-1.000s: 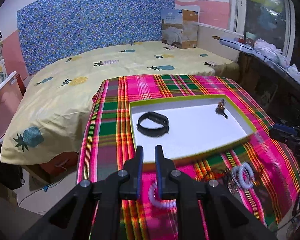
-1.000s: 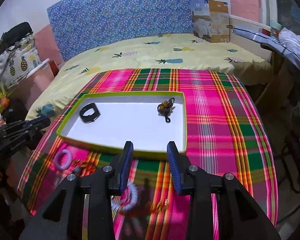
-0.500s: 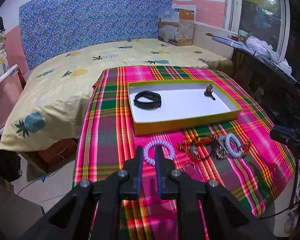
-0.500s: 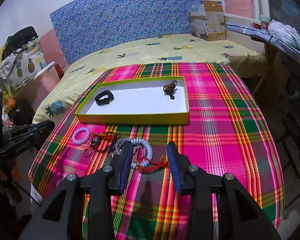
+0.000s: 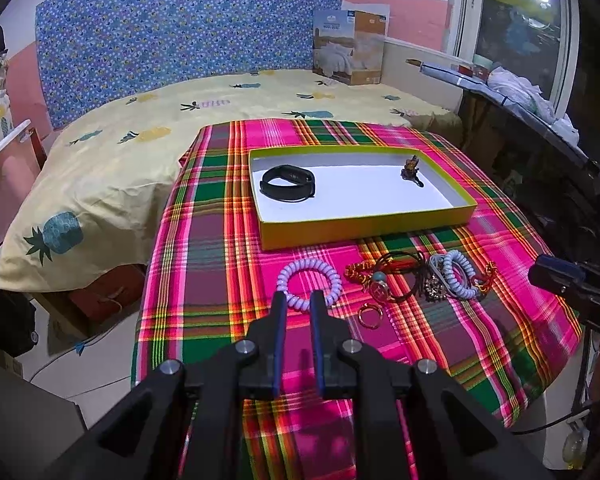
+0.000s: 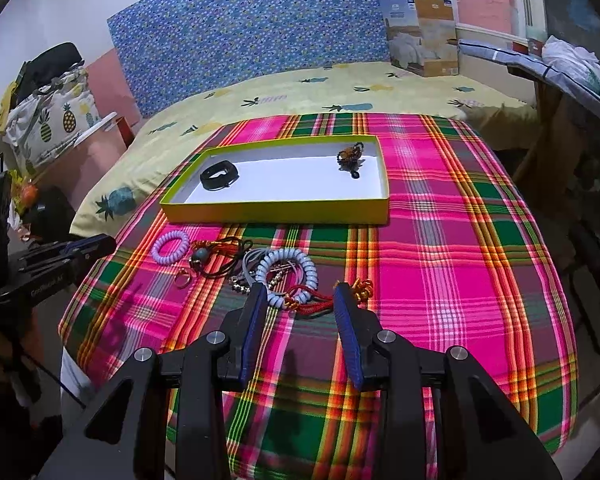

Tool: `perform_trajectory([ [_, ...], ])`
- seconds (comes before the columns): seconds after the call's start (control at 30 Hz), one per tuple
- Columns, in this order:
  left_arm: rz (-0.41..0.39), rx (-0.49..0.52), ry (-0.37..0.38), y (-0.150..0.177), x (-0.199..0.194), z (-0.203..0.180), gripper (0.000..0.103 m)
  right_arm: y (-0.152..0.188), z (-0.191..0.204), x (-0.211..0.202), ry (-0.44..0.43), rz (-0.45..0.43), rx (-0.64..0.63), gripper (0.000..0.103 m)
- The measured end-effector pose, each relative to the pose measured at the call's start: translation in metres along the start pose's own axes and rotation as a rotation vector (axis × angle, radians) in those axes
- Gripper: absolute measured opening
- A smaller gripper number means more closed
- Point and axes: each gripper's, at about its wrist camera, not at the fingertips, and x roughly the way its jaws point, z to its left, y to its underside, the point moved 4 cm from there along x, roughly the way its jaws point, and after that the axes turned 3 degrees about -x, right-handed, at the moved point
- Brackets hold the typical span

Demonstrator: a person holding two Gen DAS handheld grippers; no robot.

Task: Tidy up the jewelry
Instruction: 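Withdraw both grippers from the box back toward the remaining jewelry, then grasp the lavender coil hair tie with the left gripper while the right gripper grasps the red tassel charm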

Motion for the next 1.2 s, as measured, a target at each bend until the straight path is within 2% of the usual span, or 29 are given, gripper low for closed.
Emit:
perform_trajectory([
  [0.47, 0.033, -0.012, 0.004, 0.0, 0.021, 0.004, 0.013, -0.003, -0.008, 0.03, -0.001, 0.041, -0.006, 0.03],
  [0.53, 0.04, -0.018, 0.004, -0.001, 0.026, 0.005, 0.021, -0.003, -0.01, 0.033, -0.001, 0.047, -0.004, 0.03],
  [0.6, 0.044, -0.022, 0.002, -0.002, 0.031, 0.007, 0.024, -0.003, -0.012, 0.036, 0.0, 0.052, 0.0, 0.03],
  [0.93, 0.075, -0.023, -0.007, -0.003, 0.051, 0.008, 0.024, -0.009, -0.022, 0.053, 0.004, 0.075, -0.007, 0.03],
  [1.2, 0.087, -0.023, -0.011, -0.003, 0.058, 0.009, 0.025, 0.001, -0.037, 0.053, 0.026, 0.098, 0.055, 0.03],
])
